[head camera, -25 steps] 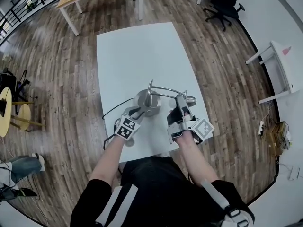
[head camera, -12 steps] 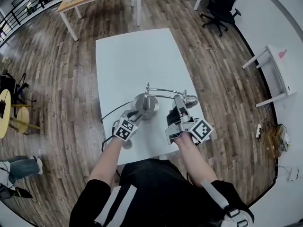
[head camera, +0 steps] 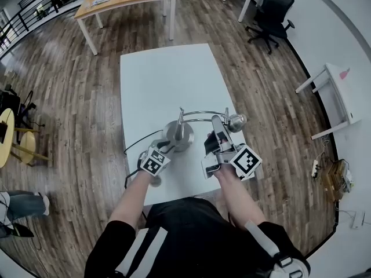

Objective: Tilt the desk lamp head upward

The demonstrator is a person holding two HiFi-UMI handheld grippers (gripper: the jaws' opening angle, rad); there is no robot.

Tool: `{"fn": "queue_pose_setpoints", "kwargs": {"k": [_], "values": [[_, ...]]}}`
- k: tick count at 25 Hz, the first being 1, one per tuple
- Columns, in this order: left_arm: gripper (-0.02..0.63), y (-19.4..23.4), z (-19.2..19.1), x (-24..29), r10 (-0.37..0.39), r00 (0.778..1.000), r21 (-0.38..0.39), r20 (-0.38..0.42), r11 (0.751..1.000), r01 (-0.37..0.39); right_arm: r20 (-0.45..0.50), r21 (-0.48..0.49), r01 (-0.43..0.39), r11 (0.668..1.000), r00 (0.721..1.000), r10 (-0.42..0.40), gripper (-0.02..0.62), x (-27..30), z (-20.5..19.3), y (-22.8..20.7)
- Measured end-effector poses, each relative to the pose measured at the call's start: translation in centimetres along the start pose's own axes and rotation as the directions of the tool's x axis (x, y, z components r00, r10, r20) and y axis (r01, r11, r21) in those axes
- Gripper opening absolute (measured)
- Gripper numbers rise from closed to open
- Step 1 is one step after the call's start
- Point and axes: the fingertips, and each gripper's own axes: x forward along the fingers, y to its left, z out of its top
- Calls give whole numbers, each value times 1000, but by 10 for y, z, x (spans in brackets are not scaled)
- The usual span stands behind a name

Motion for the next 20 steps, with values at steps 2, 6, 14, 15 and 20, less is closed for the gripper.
{"fn": "queue_pose_setpoints", "kwargs": {"k": [2, 6, 14, 15, 20], "values": [[115, -1, 2, 1, 4, 1000, 4, 3, 1000, -4, -12, -25, -3, 1000, 1000, 3, 34, 3, 2, 5], [109, -2, 0, 2, 9, 1000, 10, 3, 1000, -9, -39, -90, -25, 996, 999, 21, 34, 7, 0, 17], [83, -5, -1, 5, 2, 1000, 41, -11, 999, -2, -75, -210, -63, 976, 996, 48, 32, 22, -3, 38], [83, -5, -2, 5, 0, 1000, 31, -10, 1000, 0, -78, -229, -59, 972, 996, 42, 32, 23, -4, 38], [83, -3, 0, 5, -10, 1000, -13, 4, 1000, 10, -104, -308, -64, 949, 994, 33, 32, 29, -6, 45]]}}
